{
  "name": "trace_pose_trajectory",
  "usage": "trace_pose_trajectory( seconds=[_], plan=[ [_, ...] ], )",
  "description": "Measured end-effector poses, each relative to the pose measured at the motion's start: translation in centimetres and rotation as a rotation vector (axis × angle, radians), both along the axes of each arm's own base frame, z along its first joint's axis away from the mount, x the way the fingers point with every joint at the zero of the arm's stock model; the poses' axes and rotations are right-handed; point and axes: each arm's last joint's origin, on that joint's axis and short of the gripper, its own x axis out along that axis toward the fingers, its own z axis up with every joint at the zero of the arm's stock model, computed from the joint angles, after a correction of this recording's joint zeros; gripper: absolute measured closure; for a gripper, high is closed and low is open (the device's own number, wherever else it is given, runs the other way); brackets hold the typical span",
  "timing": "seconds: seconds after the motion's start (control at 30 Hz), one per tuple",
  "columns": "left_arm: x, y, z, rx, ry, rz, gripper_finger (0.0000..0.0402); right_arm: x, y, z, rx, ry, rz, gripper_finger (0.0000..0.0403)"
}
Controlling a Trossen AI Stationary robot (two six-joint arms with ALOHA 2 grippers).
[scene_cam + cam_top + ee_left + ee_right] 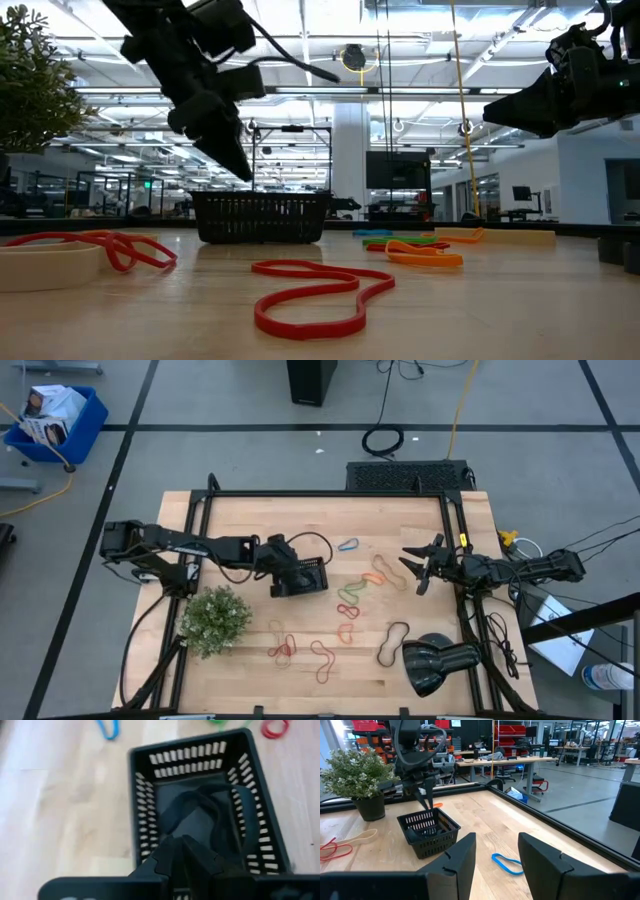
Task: Pick and place rubber bands into bin
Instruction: Put the top left orange rubber band into the black bin
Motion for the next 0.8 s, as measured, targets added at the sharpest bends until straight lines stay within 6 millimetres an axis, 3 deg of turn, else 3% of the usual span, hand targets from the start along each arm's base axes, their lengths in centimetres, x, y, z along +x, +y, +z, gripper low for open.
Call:
trace_pose_trajectory(
  seconds=[0.43,0.8],
  plan=[
    [-4.2,0.0,5.2,0.089,-0.087,0.081,0.036,0.0,0.0,0.0,0.0,0.001,0.0,0.0261],
    [-6.1,-0.2,7.0,0.113,-0.127,0.058,0.036,0.1,0.0,-0.2,-0.003,0.021,0.0,0.0261]
  ],
)
